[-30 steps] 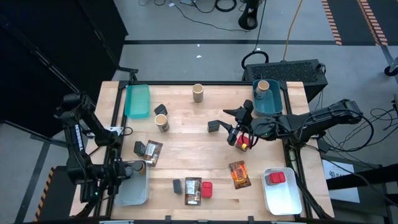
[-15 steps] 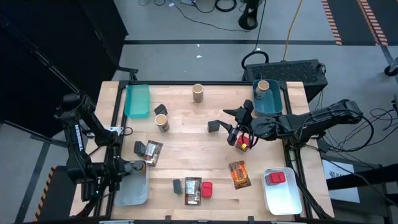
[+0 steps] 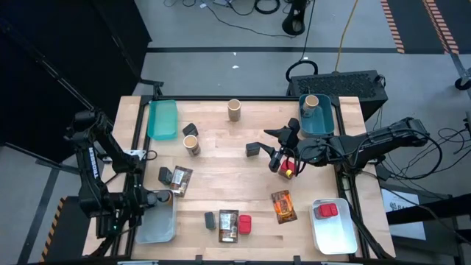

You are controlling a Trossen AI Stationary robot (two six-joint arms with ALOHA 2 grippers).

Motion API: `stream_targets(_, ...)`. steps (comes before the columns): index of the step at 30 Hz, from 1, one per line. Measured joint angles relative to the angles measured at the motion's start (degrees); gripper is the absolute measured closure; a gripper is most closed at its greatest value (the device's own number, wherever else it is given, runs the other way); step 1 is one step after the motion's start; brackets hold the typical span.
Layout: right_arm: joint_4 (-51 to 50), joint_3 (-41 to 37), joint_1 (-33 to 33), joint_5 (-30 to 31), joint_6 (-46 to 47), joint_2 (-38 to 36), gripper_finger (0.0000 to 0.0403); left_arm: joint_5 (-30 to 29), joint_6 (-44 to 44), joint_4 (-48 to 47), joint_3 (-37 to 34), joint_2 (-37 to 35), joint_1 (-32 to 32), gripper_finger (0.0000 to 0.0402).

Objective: Sort spices by type
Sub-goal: Put the orange seasoning bottle into the gray bin

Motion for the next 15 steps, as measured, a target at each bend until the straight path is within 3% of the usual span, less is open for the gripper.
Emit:
stream_targets(6, 0.0, 0.0, 0.0, 0.0, 0.0, 0.0, 0.0183, 1.2, 4.2, 4.4, 0.0, 0.0, -0.1, 0.0170)
stream_targets(15, 0.0, 0.0, 0.0, 0.0, 0.1, 0.0, 0.0183, 0.8, 5.9, 4.4, 0.0, 0.0, 0.0, 0.0114)
